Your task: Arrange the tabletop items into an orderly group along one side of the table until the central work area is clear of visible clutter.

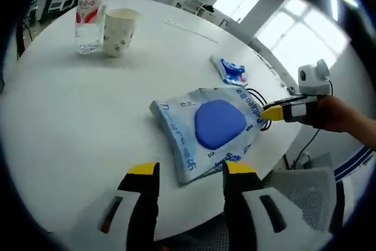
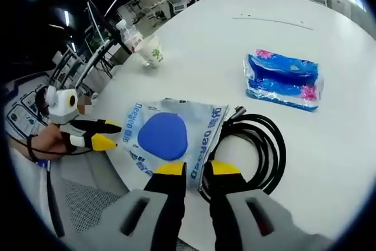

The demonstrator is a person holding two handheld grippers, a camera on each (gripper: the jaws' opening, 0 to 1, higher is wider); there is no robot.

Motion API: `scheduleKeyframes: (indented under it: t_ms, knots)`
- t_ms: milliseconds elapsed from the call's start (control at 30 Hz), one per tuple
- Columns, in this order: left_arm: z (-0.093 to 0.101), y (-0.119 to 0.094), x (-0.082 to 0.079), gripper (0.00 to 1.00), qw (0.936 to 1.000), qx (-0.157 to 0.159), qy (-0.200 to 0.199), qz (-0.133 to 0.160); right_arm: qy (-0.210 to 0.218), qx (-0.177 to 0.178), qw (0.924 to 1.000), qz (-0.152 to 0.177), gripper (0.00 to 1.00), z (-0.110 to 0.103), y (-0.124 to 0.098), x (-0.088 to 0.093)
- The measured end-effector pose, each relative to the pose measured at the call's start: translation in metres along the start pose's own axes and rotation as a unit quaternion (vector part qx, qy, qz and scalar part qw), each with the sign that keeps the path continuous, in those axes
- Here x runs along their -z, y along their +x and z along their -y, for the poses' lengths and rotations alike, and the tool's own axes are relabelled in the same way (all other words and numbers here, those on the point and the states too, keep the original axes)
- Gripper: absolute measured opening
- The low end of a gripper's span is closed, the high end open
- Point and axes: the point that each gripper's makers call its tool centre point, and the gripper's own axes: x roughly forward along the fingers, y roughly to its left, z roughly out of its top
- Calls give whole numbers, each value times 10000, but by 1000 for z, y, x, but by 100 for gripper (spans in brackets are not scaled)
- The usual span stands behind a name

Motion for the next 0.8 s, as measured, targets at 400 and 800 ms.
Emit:
scheduleKeyframes:
  t_ms: [400,800]
  knots:
    - [2,9,5,23,9995,44,262,-193,-122,67,9999,-39,4,-4,4,5]
    - [0,5,-4,0,9977,222,518,-364,-141,65,9998,87,0,-6,3,-4]
